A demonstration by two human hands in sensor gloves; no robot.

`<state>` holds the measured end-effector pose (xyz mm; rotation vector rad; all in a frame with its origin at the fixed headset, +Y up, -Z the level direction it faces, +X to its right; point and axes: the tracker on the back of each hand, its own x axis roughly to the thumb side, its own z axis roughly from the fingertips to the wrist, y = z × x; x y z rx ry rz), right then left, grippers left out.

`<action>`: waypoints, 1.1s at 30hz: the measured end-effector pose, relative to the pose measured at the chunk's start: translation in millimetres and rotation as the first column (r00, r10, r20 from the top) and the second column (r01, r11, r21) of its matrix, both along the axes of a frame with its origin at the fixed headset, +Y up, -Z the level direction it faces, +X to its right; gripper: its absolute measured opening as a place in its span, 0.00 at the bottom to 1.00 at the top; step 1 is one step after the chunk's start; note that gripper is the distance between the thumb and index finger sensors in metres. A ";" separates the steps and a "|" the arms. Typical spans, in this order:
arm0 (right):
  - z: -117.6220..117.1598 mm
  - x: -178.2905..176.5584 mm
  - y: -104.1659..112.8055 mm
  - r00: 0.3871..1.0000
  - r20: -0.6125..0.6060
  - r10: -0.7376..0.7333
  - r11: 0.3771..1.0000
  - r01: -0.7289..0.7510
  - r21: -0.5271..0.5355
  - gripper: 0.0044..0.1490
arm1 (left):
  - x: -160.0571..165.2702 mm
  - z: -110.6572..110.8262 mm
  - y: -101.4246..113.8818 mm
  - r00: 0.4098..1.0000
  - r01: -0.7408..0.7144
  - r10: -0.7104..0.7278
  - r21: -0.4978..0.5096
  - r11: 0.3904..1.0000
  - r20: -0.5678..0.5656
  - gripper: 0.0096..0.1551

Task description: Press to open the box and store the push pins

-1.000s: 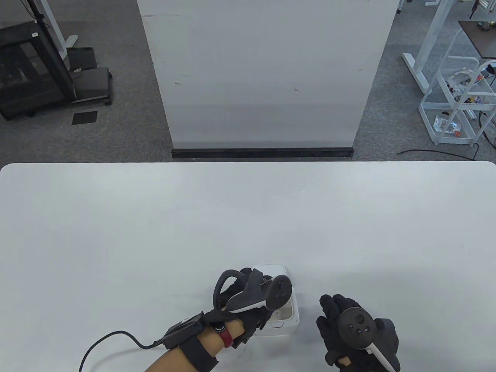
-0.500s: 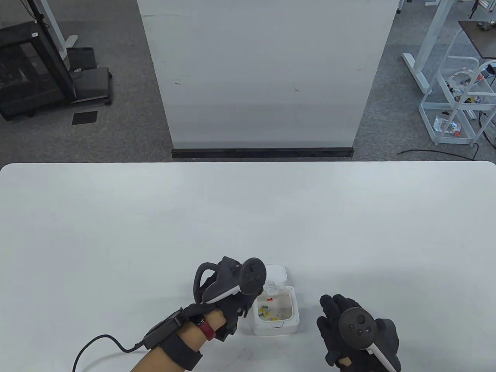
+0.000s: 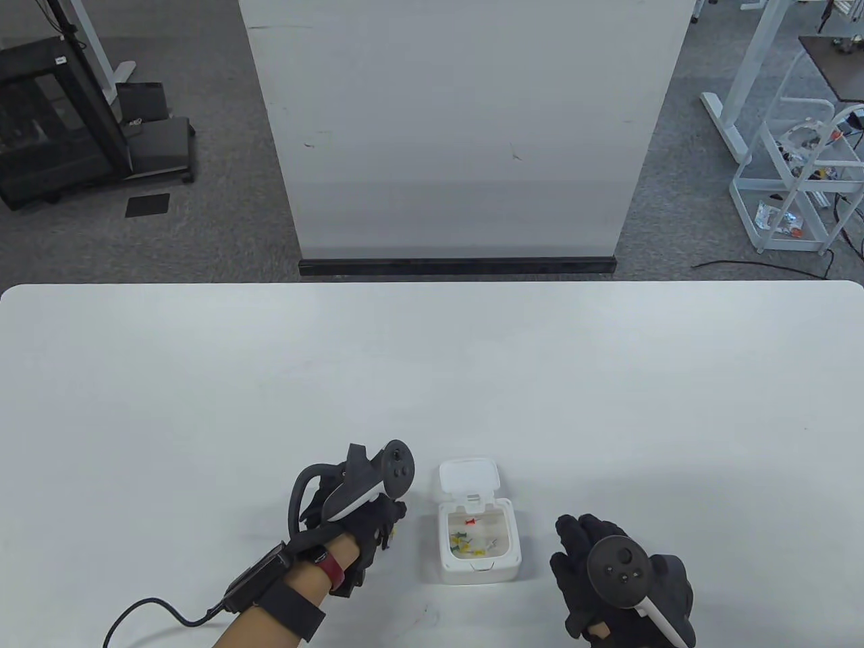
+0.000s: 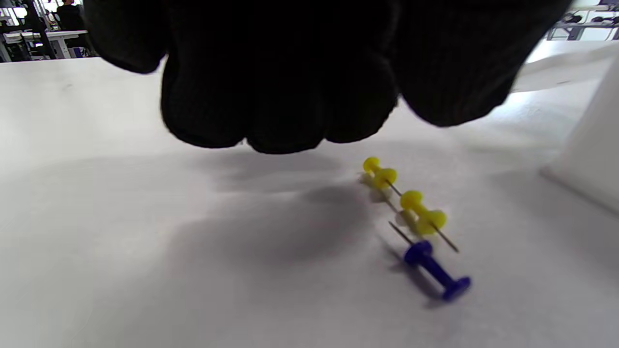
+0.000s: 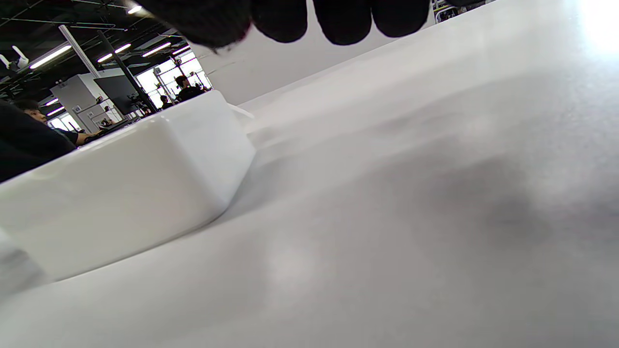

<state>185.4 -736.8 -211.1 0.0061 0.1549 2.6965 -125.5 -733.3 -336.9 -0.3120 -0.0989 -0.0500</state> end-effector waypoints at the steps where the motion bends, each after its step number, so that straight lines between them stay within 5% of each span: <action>1: 0.1 0.1 0.1 1.000 0.001 -0.001 1.000 0.001 0.000 0.38 | 1.9 -1.5 -3.0 1.000 0.019 -0.019 -0.003 1.000 -0.007 0.27; 5: 0.0 0.6 0.2 1.000 0.003 -0.004 1.000 0.004 0.002 0.38 | 8.4 -5.0 -12.1 0.996 0.088 -0.089 -0.050 0.995 -0.029 0.28; 19: -0.4 1.4 0.1 1.000 -0.002 -0.020 1.000 0.020 0.000 0.38 | 21.8 -4.3 -17.7 0.983 0.185 -0.184 0.018 0.983 -0.027 0.22; 28: -0.4 0.8 -0.3 1.000 0.000 -0.015 1.000 0.015 -0.003 0.38 | 6.9 -7.1 -18.2 0.997 0.074 -0.073 0.029 0.997 -0.028 0.21; 33: -0.1 0.4 -0.7 1.000 0.000 -0.010 1.000 0.010 -0.006 0.38 | 12.9 0.9 -16.7 0.989 0.146 -0.146 0.080 0.986 0.003 0.22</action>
